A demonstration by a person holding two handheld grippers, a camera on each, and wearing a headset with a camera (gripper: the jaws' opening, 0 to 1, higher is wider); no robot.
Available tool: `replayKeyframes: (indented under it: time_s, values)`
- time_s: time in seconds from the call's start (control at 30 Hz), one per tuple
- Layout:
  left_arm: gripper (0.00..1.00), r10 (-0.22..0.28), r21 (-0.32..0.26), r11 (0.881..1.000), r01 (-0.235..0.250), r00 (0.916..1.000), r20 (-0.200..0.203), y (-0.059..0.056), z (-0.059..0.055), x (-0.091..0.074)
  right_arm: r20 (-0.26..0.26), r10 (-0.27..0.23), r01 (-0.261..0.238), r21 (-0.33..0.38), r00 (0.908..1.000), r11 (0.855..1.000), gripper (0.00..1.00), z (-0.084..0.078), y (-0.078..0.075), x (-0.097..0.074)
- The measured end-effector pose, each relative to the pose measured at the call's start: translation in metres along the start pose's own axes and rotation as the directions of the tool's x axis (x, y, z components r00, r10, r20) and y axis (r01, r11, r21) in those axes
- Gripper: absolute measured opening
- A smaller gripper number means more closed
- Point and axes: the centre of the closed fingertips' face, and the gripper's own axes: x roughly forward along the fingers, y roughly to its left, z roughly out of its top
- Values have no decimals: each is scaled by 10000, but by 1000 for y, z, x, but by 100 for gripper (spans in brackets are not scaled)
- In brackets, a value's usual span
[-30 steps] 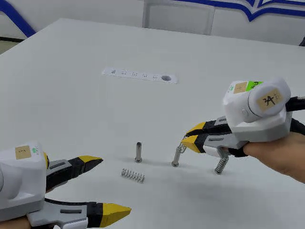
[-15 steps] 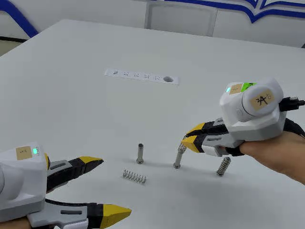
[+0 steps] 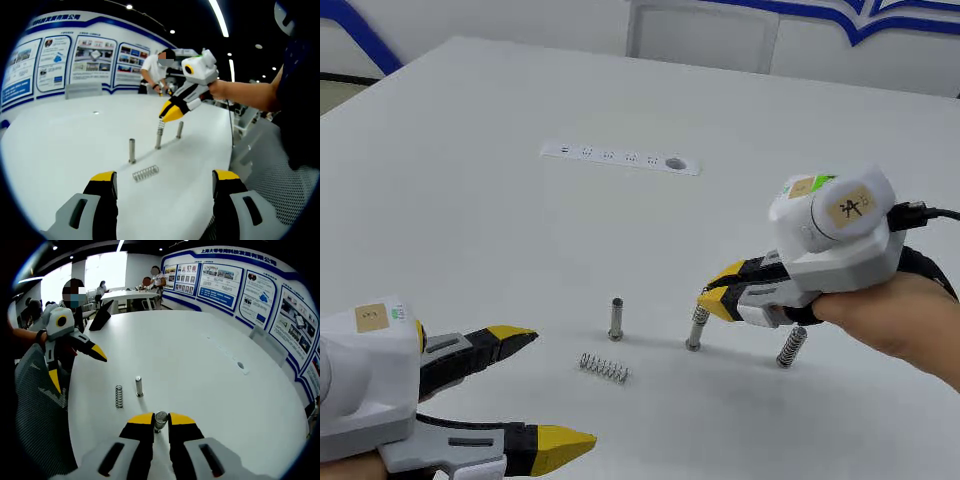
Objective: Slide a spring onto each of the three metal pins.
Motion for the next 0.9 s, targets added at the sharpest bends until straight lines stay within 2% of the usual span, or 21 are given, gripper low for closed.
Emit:
replayKeyframes:
  time_s: [0.63, 0.9]
  values:
    - [79, 10, -36, 10000, -10, 10000, -54, 1, -1, 1, -572, 183, -157, 457, 9982, 9988, 12, -27, 3, 27]
    - [79, 54, -76, 10000, -54, 10000, -59, 2, -3, 0, -612, 218, -185, 545, 9979, 9983, 12, -31, 4, 29]
